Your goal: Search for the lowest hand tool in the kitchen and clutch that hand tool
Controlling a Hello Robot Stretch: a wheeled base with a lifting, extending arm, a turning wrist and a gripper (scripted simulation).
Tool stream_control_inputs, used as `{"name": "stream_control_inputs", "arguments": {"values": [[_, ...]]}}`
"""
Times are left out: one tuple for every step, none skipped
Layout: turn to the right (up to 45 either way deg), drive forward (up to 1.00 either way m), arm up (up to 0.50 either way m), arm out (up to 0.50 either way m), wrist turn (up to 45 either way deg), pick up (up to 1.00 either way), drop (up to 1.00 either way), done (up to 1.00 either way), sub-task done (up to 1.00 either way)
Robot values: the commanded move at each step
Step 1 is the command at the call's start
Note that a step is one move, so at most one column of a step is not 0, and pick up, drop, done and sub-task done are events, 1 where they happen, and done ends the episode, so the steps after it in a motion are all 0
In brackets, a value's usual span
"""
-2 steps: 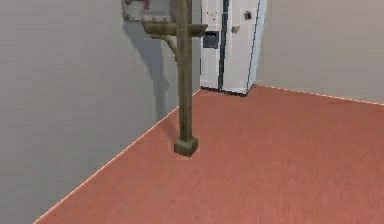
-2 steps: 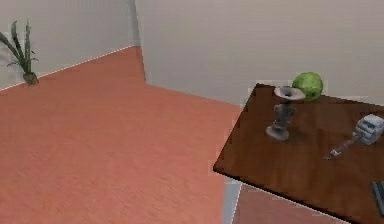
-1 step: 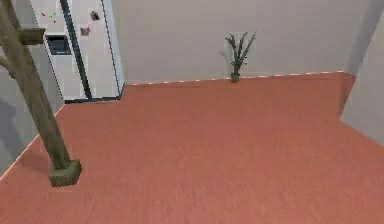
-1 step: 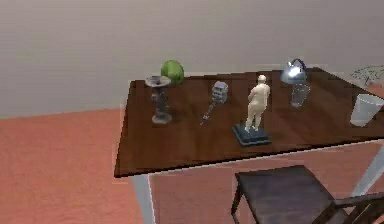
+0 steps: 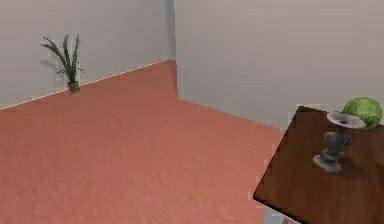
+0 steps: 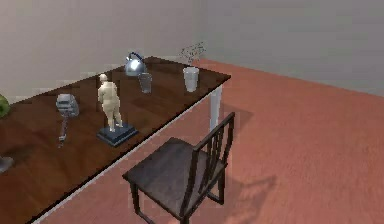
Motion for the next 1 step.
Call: {"name": "stream_control_inputs", "arguments": {"values": [[15.0, 0.0, 0.0, 0.0, 0.0, 0.0, 0.0, 0.0, 0.0]]}}
